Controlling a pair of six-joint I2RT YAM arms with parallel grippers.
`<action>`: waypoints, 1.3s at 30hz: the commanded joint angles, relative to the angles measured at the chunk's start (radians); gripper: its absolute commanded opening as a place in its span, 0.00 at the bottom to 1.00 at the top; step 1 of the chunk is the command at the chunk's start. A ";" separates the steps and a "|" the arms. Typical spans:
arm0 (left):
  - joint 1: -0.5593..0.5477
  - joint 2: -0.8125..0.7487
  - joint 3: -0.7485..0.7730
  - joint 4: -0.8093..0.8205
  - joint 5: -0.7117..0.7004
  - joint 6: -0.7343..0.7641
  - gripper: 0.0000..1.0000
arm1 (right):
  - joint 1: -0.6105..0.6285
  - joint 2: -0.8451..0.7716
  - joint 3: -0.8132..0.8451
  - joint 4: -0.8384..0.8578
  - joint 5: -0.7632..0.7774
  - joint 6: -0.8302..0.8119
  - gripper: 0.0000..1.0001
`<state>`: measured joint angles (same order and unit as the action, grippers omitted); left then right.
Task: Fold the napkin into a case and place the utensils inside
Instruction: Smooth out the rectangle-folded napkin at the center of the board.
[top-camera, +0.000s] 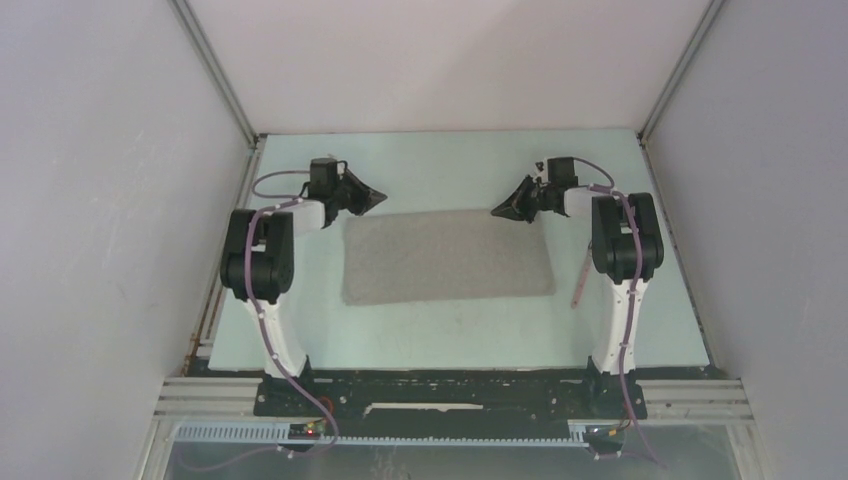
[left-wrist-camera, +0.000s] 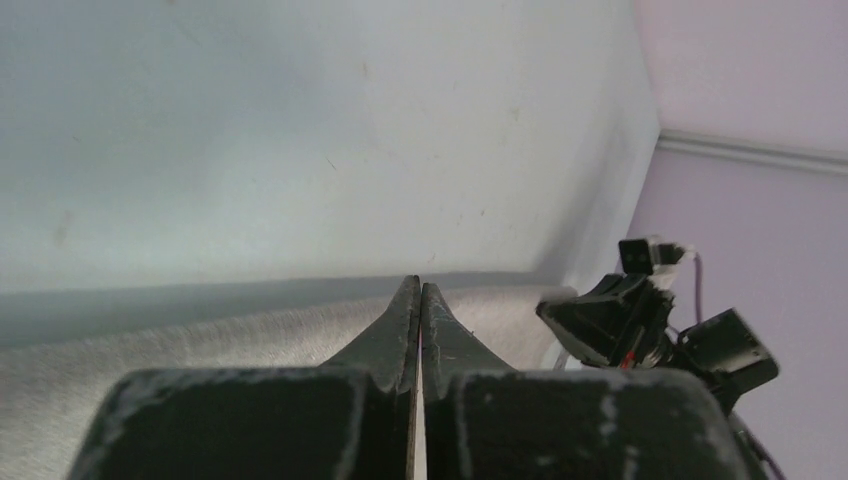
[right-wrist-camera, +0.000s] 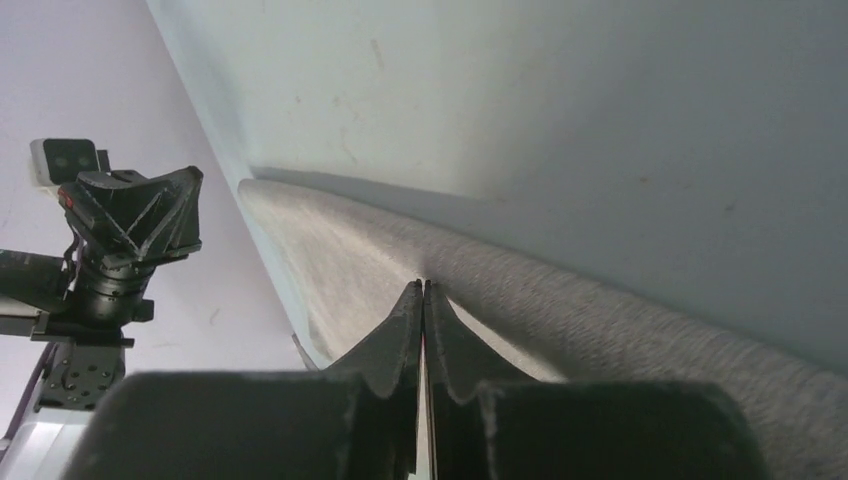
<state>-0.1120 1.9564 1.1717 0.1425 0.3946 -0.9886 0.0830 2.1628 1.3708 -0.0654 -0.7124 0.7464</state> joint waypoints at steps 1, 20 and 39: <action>0.060 0.040 -0.020 0.117 0.016 -0.078 0.00 | -0.022 0.043 0.050 0.042 -0.021 0.006 0.09; 0.012 -0.019 -0.139 0.114 -0.011 0.036 0.28 | -0.042 0.065 0.062 -0.019 0.056 -0.025 0.41; 0.142 0.031 -0.200 0.179 -0.022 -0.071 0.54 | -0.075 0.060 0.038 0.001 0.054 0.003 0.69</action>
<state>0.0044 1.9774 0.9882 0.3317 0.4038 -1.0508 0.0471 2.2253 1.4239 -0.0364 -0.7612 0.7662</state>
